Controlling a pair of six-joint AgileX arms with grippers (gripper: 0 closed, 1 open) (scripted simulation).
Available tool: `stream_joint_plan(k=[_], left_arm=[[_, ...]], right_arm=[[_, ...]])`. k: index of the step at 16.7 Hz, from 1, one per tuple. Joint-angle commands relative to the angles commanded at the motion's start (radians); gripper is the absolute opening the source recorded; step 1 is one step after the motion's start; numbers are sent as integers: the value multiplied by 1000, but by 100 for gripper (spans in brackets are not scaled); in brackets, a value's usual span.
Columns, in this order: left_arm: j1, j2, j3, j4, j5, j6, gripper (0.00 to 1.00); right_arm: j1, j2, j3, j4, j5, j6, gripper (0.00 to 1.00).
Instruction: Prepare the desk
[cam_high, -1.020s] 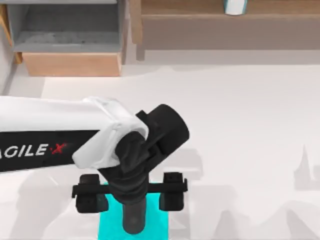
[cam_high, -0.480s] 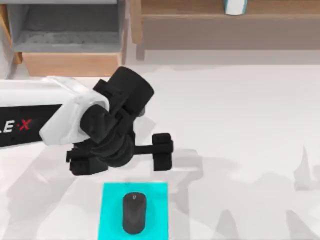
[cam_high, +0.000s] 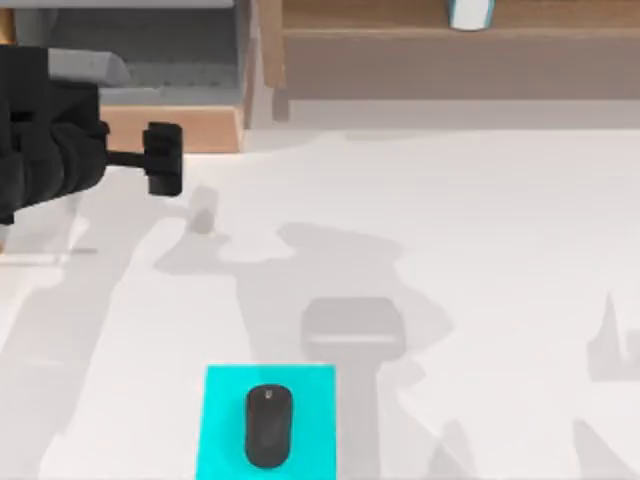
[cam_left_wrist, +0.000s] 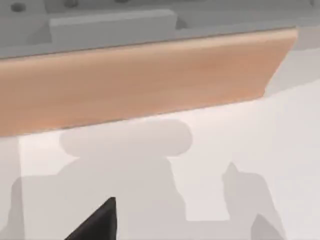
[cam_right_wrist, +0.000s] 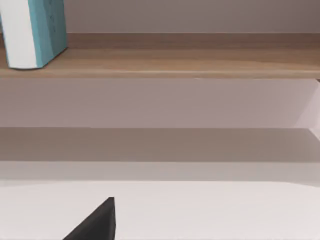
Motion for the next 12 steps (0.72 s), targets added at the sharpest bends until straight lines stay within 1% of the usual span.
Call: stream_joint_plan(k=[7,10,12], left_arm=[[473,-29,-168,672,177,660,100],[636,-9,-251,937,247,931,100],[724,22,-307,1092,291,1098,100]], right_arm=[[0,0,0,0,0,0,100],[0,0,0,0,0,0,100],[0,0,0,0,0,0,100]])
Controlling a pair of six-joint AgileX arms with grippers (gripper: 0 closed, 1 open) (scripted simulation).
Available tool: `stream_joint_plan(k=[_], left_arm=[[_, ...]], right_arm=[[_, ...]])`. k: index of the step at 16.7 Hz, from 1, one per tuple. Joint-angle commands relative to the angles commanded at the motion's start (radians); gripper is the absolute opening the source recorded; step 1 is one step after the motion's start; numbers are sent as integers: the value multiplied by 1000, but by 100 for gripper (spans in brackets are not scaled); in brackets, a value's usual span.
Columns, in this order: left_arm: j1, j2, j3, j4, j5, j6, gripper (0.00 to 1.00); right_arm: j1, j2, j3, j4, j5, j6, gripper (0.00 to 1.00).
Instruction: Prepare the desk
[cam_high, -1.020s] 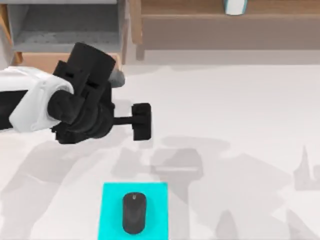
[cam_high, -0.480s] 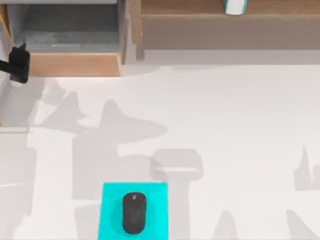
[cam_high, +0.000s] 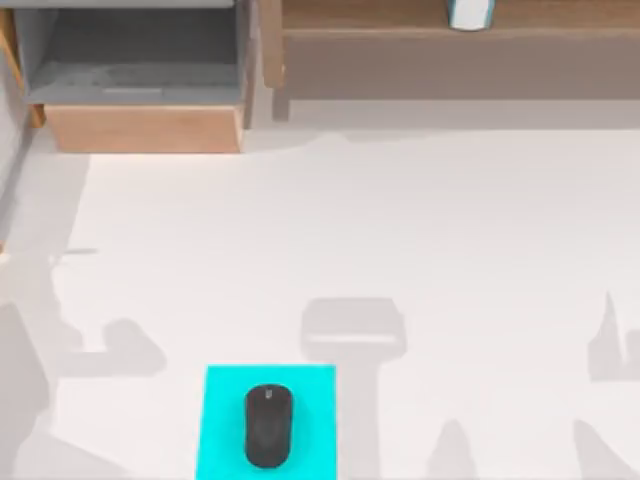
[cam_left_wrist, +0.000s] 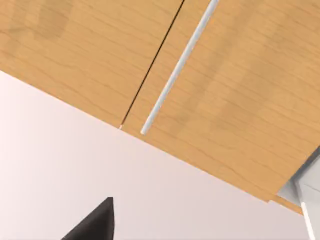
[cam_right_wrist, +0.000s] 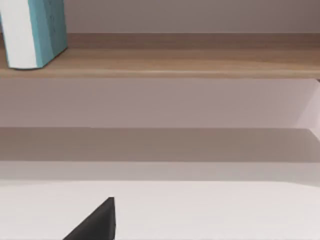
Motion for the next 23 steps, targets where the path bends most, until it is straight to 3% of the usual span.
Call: stream_joint_plan(k=[4,9,17,23], left_arm=[[105,108,-100,234,77,279,100],[101,278,-166,367,146,481,100],[91,312,-167,377,154,508,100],[39,344,-86,328,107,508,100]], right_arm=[[0,0,0,0,0,0,100],[0,0,0,0,0,0,100],[0,0,0,0,0,0,100],[0,0,0,0,0,0,100]])
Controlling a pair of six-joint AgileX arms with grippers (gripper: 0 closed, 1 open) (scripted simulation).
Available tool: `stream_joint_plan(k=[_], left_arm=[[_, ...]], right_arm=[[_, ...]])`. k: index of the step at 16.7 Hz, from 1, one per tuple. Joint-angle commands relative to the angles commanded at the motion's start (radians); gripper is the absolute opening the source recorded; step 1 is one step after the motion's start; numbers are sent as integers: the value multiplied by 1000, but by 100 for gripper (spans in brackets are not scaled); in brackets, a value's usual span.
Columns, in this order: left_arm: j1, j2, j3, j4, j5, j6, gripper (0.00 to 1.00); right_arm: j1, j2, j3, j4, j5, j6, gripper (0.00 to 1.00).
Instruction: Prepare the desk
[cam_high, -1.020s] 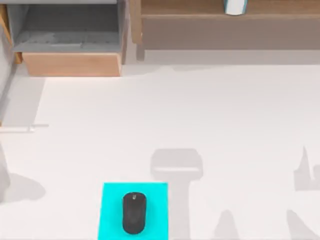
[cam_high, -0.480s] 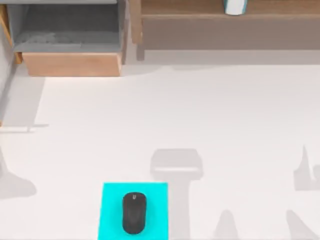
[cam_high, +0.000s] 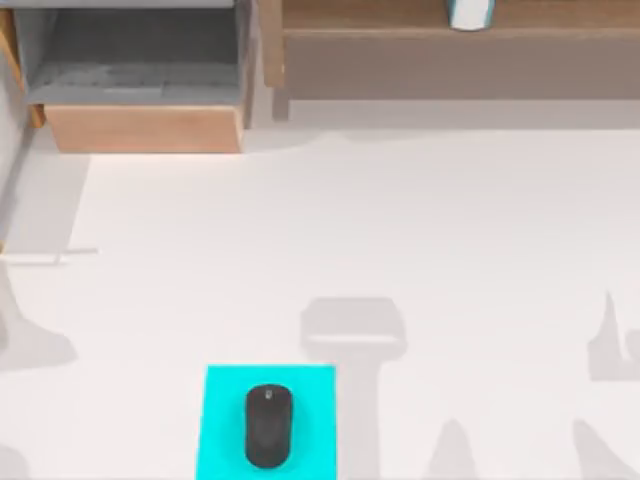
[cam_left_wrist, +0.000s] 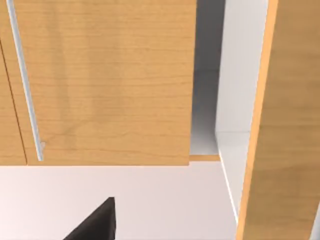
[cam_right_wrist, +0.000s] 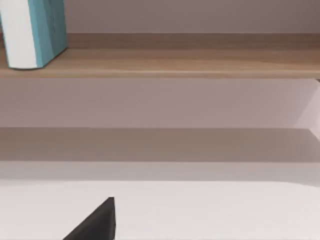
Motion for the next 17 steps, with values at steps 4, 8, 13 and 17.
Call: stream_joint_plan(k=[4,8,13,17], left_arm=[[0,0,0,0,0,0,92],[0,0,0,0,0,0,62],[0,0,0,0,0,0,25],[0,0,0,0,0,0,0]], right_arm=[[0,0,0,0,0,0,100],[0,0,0,0,0,0,100],[0,0,0,0,0,0,100],[0,0,0,0,0,0,100]])
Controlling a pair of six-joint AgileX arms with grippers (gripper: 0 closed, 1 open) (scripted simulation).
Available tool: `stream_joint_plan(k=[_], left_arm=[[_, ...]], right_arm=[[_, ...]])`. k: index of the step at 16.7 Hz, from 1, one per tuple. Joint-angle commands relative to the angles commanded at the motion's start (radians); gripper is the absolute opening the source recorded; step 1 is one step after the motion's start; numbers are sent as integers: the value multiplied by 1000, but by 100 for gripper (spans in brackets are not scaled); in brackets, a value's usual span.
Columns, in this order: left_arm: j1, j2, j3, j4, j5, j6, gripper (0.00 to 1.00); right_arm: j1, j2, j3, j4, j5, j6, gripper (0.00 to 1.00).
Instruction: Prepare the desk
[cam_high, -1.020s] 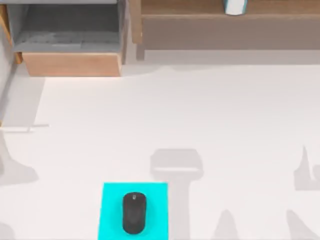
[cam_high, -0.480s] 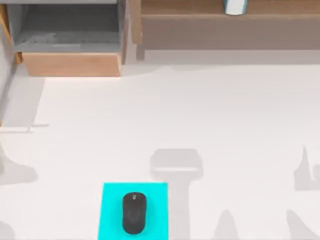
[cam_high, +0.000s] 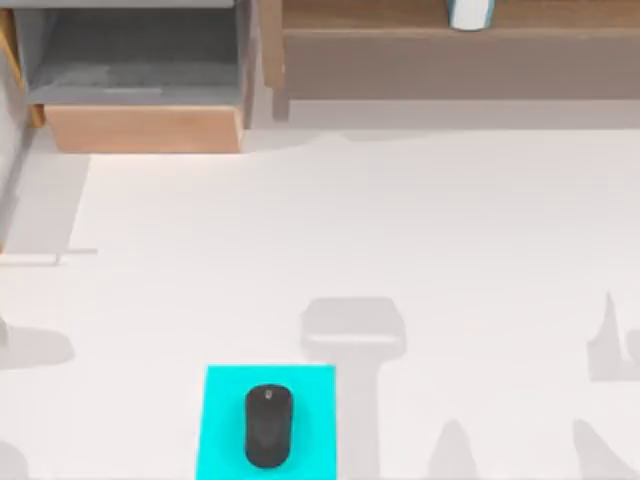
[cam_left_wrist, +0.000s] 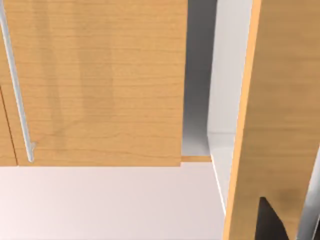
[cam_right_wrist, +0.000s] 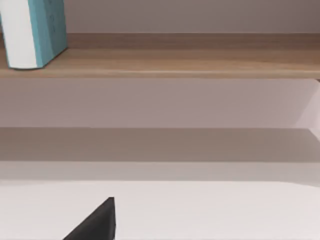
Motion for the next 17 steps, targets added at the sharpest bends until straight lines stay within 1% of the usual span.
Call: stream_joint_plan(k=[9,17], left_arm=[[0,13,2,-12,-2,-4,0],[-111,99,218,-135,-112,-8,0]], right_arm=[[0,0,0,0,0,0,100],[0,0,0,0,0,0,100]])
